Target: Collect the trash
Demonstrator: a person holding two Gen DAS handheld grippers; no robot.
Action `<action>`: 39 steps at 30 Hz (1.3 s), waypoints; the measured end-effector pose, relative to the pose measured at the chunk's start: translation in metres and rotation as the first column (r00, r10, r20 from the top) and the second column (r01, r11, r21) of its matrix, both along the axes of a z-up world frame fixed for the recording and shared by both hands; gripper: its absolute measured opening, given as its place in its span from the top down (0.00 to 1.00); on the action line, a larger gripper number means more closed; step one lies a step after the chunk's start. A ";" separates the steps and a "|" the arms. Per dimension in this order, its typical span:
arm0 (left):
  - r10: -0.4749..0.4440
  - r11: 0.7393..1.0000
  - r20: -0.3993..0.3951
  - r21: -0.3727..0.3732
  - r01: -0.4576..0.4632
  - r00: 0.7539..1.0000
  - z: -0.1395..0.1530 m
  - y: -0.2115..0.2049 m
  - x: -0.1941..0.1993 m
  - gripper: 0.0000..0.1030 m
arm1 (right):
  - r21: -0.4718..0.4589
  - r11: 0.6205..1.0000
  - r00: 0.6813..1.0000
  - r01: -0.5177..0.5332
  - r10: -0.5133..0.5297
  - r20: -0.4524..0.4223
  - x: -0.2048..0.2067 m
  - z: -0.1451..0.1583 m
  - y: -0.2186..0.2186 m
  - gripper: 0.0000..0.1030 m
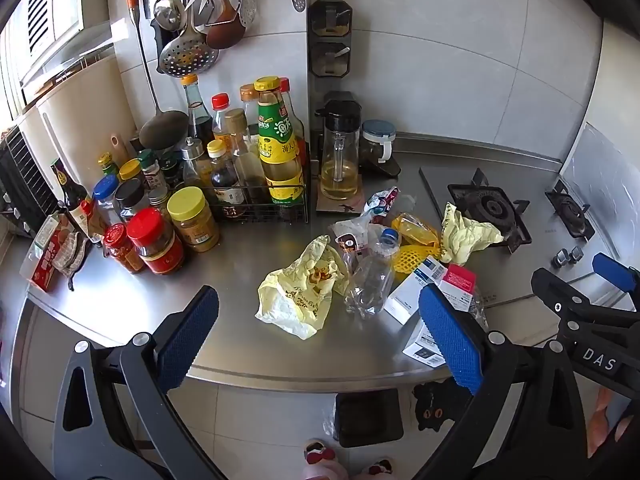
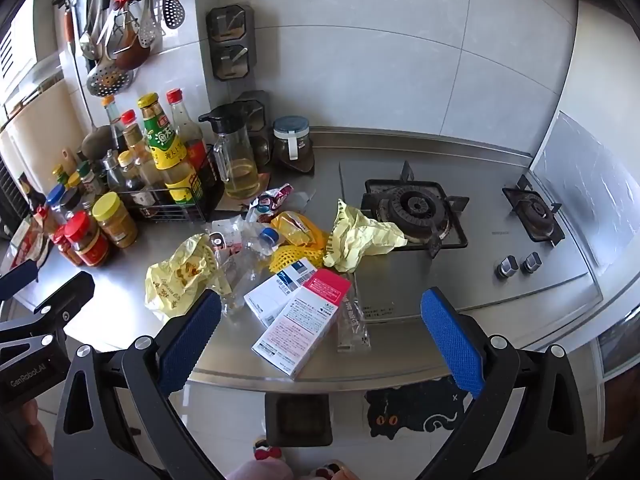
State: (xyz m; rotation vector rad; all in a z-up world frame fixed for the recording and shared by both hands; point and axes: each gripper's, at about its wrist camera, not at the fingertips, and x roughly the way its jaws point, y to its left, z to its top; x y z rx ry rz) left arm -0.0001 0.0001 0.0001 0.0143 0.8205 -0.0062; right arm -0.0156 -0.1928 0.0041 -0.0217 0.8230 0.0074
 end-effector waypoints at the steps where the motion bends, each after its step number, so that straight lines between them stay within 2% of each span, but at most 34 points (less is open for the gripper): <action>1: 0.001 1.000 -0.001 -0.002 -0.001 1.000 0.000 0.000 0.000 0.08 | -0.004 1.000 1.000 0.001 -0.001 0.000 0.000 0.001 0.000 0.03; 39: -0.010 1.000 0.002 0.020 0.009 1.000 0.004 -0.004 0.000 0.08 | -0.002 1.000 1.000 0.021 -0.021 0.011 -0.006 0.010 -0.003 0.03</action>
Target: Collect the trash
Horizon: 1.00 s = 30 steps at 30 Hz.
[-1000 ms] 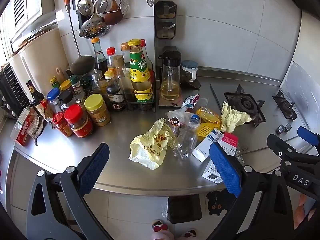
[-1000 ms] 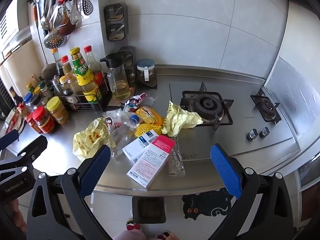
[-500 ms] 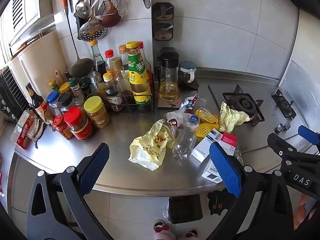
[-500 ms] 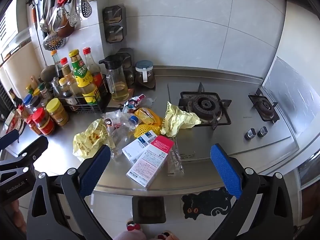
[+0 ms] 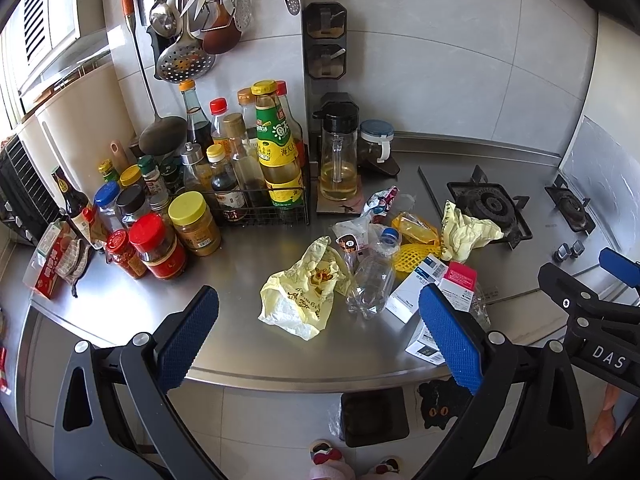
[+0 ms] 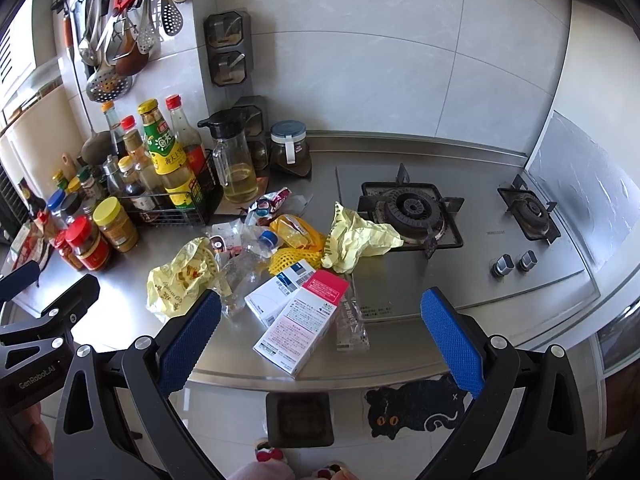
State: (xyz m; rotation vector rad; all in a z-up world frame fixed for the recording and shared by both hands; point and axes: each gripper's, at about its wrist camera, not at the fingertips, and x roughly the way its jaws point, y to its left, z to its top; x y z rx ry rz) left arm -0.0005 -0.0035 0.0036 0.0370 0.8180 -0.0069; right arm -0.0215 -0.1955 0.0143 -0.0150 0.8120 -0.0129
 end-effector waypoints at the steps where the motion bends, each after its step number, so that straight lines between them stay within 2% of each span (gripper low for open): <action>1: 0.000 1.000 0.002 0.001 0.000 1.000 0.000 0.000 0.000 0.08 | 0.001 1.000 1.000 0.001 -0.001 -0.001 0.001 0.000 0.000 0.03; 30: 0.003 1.000 0.001 0.007 -0.003 1.000 -0.005 -0.004 0.005 0.08 | -0.006 1.000 1.000 -0.006 0.006 -0.008 0.010 -0.008 -0.003 0.03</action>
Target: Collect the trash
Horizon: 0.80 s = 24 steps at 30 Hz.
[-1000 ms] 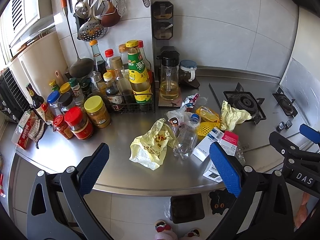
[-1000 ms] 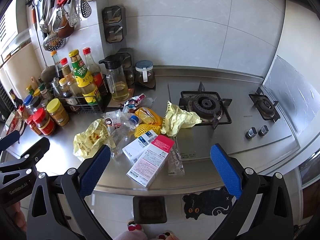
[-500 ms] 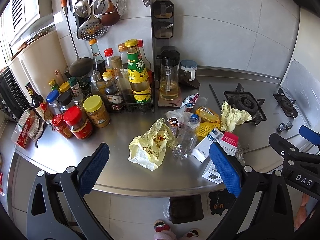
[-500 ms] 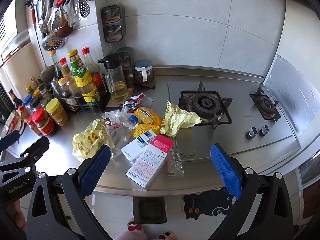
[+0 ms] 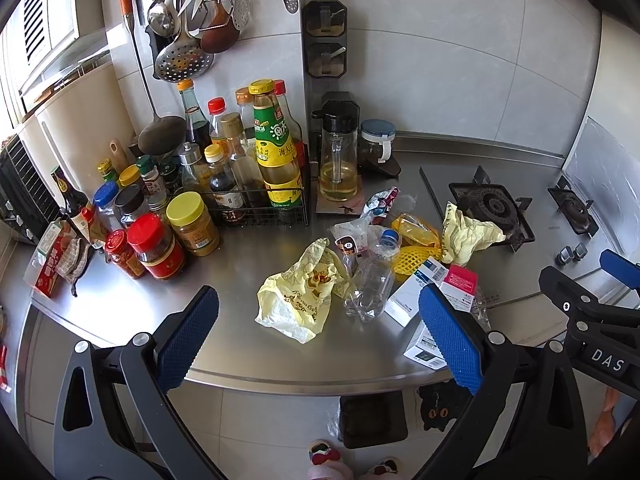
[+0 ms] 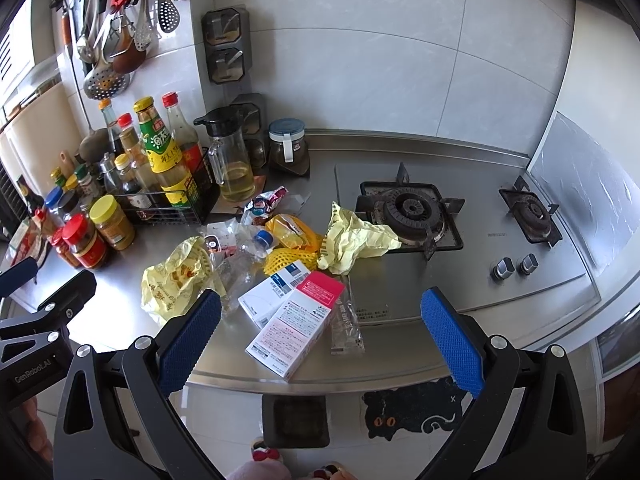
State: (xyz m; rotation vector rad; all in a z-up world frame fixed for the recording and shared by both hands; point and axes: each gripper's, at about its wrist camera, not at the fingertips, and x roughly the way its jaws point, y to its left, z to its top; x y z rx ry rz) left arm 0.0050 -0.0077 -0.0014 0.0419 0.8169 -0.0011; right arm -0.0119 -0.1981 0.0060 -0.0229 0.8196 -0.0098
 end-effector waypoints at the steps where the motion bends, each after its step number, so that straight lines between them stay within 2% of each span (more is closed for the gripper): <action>1: 0.001 1.000 0.001 0.000 -0.001 1.000 0.000 -0.001 0.000 0.08 | 0.000 1.000 1.000 0.000 0.000 0.001 0.000 0.000 0.000 0.03; 12: 0.001 1.000 0.000 0.003 -0.001 1.000 0.002 -0.003 0.002 0.08 | 0.005 1.000 1.000 0.004 -0.004 -0.004 0.001 0.000 -0.001 0.03; 16: -0.007 1.000 -0.002 0.000 0.007 1.000 0.001 -0.003 0.004 0.08 | 0.039 0.999 1.000 -0.021 0.022 -0.011 0.006 -0.002 -0.005 0.03; 20: -0.021 1.000 0.000 -0.018 0.021 1.000 -0.006 0.002 0.007 0.08 | 0.099 0.994 0.999 -0.034 0.035 -0.006 0.008 -0.008 -0.009 0.03; 24: -0.047 0.999 0.002 -0.017 0.047 0.999 -0.019 0.008 0.011 0.08 | 0.077 0.997 1.000 -0.018 0.020 -0.023 0.013 -0.022 -0.008 0.03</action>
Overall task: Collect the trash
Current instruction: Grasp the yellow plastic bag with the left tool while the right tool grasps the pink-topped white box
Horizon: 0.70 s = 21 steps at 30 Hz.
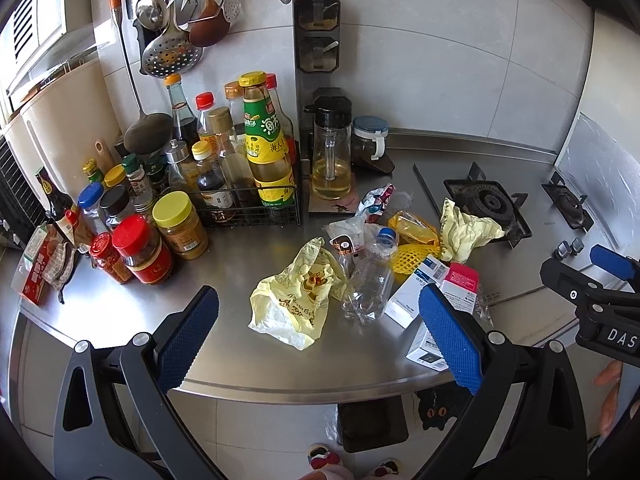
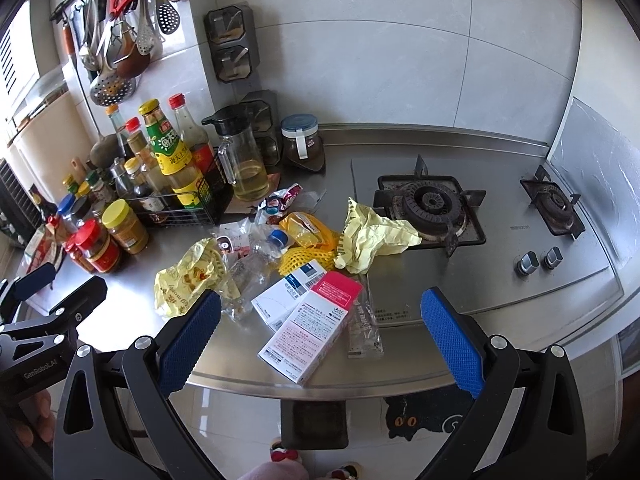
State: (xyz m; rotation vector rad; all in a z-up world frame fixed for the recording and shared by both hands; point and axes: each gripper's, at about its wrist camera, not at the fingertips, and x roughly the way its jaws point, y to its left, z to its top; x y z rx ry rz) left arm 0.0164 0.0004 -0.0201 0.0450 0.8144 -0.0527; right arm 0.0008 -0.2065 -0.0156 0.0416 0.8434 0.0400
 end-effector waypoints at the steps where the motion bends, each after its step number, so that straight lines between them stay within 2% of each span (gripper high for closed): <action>1: -0.005 1.000 -0.001 0.004 0.005 1.000 -0.003 0.002 0.002 0.08 | -0.001 1.000 1.000 0.006 -0.006 -0.010 0.001 -0.005 0.001 0.03; 6: -0.027 0.999 -0.038 -0.018 0.026 0.999 -0.022 0.018 0.017 0.08 | 0.024 0.999 0.995 0.030 -0.027 -0.101 0.010 -0.039 0.005 0.03; 9: -0.045 0.999 -0.060 -0.014 0.045 0.997 -0.036 0.025 0.027 0.08 | 0.004 0.998 0.986 0.069 -0.068 -0.153 0.016 -0.061 0.007 0.03; 14: -0.100 0.995 -0.099 0.002 0.100 0.990 -0.066 0.029 0.046 0.09 | 0.062 0.994 0.974 0.093 -0.078 -0.212 0.025 -0.089 0.012 0.04; 15: -0.112 0.993 -0.108 0.012 0.114 0.988 -0.073 0.029 0.051 0.10 | 0.069 0.993 0.971 0.096 -0.078 -0.224 0.027 -0.094 0.014 0.07; 17: -0.133 0.990 -0.135 0.025 0.137 0.982 -0.086 0.029 0.059 0.18 | 0.084 0.991 0.963 0.101 -0.076 -0.257 0.033 -0.105 0.019 0.13; 21: -0.161 0.984 -0.174 0.048 0.172 0.971 -0.109 0.028 0.073 0.20 | 0.089 0.987 0.947 0.131 -0.098 -0.305 0.042 -0.124 0.026 0.15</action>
